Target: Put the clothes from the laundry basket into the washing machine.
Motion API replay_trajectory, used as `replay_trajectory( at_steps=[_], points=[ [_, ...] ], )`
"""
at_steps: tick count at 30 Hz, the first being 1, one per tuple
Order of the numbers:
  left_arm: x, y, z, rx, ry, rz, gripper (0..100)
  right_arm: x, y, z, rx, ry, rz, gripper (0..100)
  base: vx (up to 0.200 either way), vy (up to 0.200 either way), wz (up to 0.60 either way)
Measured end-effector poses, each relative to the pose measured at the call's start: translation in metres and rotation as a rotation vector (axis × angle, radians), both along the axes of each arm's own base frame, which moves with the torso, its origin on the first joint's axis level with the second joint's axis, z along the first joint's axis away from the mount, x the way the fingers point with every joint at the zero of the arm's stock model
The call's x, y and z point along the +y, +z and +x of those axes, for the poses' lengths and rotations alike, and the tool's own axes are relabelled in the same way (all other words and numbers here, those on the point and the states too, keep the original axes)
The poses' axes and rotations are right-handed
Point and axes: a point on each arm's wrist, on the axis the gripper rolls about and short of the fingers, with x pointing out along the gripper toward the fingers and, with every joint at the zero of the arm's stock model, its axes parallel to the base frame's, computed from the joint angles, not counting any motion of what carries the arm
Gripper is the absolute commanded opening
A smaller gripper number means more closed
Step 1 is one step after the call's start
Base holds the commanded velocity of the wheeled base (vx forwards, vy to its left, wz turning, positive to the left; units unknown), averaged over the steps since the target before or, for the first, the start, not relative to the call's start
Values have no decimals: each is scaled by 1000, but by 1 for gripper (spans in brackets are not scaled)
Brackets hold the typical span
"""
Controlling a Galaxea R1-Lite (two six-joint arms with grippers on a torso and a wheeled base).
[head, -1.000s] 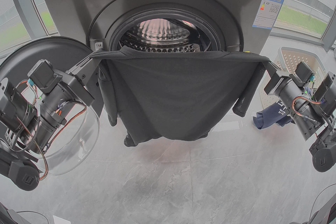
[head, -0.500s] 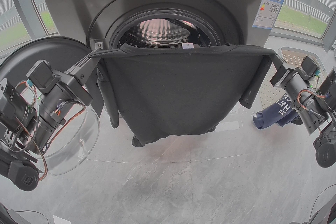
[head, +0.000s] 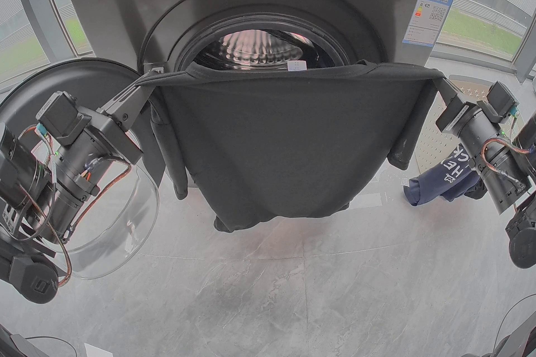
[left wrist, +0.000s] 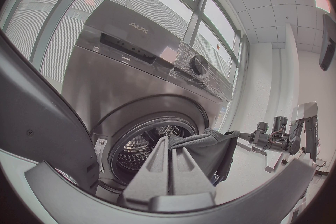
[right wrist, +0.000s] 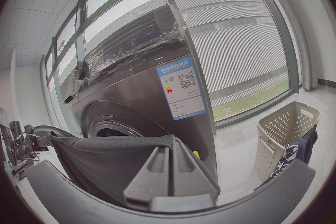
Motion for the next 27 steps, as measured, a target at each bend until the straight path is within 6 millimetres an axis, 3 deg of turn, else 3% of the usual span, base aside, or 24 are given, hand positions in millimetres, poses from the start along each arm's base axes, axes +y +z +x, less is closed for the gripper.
replay_trajectory(
  at_steps=[12, 21, 27],
  points=[
    [-3, 1, -4, -3, -20, 2, 0, 8, -2, -4, 8, 40, 7, 0, 0, 0, 0],
    [-26, 1, -5, -3, -115, 5, 0, 24, -21, -1, 79, 101, -9, 0, 0, 0, 0],
    [-47, -1, -3, -1, -187, 10, 0, 46, -41, 4, 140, 168, -39, 0, 0, 0, 0]
  ],
)
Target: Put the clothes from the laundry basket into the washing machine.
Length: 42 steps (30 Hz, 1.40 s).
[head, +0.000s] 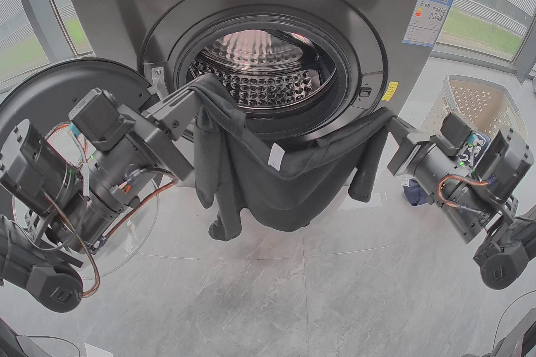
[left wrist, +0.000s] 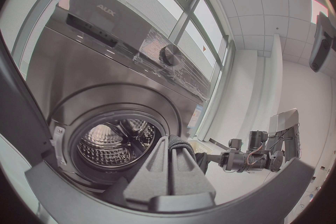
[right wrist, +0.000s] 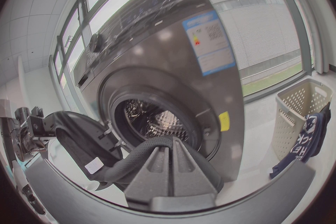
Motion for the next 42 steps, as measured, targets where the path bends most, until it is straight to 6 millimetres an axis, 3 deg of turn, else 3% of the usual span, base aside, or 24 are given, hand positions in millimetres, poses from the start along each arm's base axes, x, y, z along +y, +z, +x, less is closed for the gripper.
replay_trajectory(
  at_steps=[3, 4, 16, 27, 42],
  points=[
    [-9, -3, 2, 6, -24, 4, 0, 12, -11, 1, 30, 34, -18, 0, 0, 0, 0],
    [-12, -4, 2, 8, -30, 6, 0, 16, -15, 2, 40, 43, -25, 100, 0, 0, 0],
    [-29, 0, 8, -11, -70, -4, 0, 53, -60, 15, 123, 135, -99, 100, 0, 0, 0],
    [-31, 0, 8, -11, -73, -8, 0, 92, -106, 38, 142, 206, -141, 100, 0, 0, 0],
    [-32, 6, -1, -32, -98, -20, 0, 111, -139, 61, 151, 237, -173, 100, 0, 0, 0]
  ],
)
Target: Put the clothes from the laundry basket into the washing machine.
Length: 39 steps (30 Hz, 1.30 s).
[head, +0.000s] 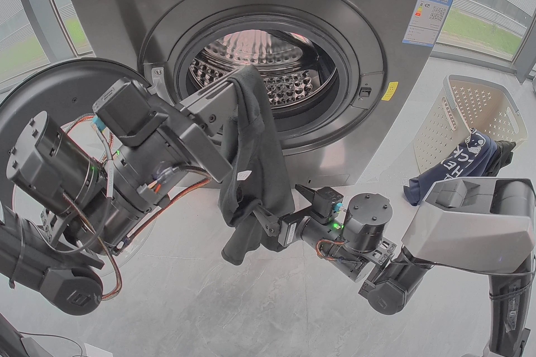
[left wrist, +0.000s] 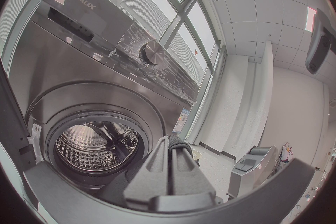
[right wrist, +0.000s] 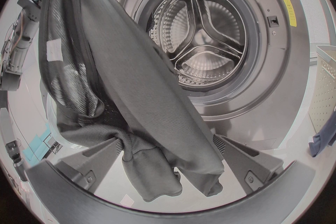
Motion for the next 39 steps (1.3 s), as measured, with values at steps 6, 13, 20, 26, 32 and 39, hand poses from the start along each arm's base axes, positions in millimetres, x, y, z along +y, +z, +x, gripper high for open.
replay_trajectory(
  at_steps=[6, 13, 20, 26, 32, 39],
  points=[
    [0, 3, -4, -8, -10, -7, 0, 2, -9, 17, -14, -11, -3, 100, 0, 0, 0],
    [-1, 5, -8, -12, -20, -11, 0, 4, -15, 33, -32, -30, 6, 100, 0, 0, 0],
    [0, 5, -9, -10, -23, -14, 0, 8, -18, 43, -54, -41, 25, 0, 0, 0, 0],
    [0, 5, -8, -8, -18, -17, 0, 5, -17, 49, -63, -57, 33, 0, 0, 0, 0],
    [3, 4, -5, -2, 2, -16, 0, -4, -14, 54, -67, -87, 37, 0, 0, 0, 0],
    [21, -10, 11, 34, 90, 28, 0, -22, 9, 56, -92, -126, 58, 0, 0, 0, 0]
  ],
)
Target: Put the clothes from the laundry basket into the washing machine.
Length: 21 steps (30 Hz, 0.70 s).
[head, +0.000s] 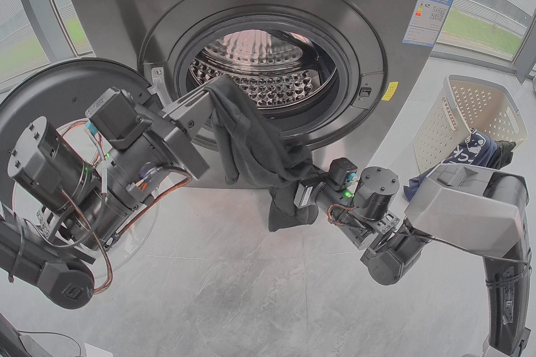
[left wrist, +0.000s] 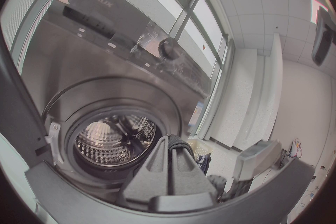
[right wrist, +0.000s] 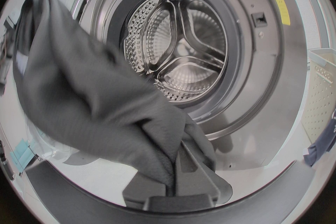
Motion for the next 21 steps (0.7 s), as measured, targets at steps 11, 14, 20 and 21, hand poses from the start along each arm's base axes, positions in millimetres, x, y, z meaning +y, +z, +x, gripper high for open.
replay_trajectory(
  at_steps=[11, 14, 20, 21],
  points=[
    [8, -59, 19, 155, 71, 171, 0, -10, 46, -15, -62, -15, 55, 0, 0, 0, 0],
    [6, -81, 24, 212, 68, 230, 0, -11, 57, -20, -79, -20, 74, 0, 0, 0, 0],
    [3, -111, 29, 280, 69, 317, 100, -11, 71, -27, -103, -13, 95, 0, 0, 0, 0],
    [3, -113, 30, 287, 69, 323, 100, -11, 72, -28, -105, -12, 97, 0, 0, 0, 0]
  ],
)
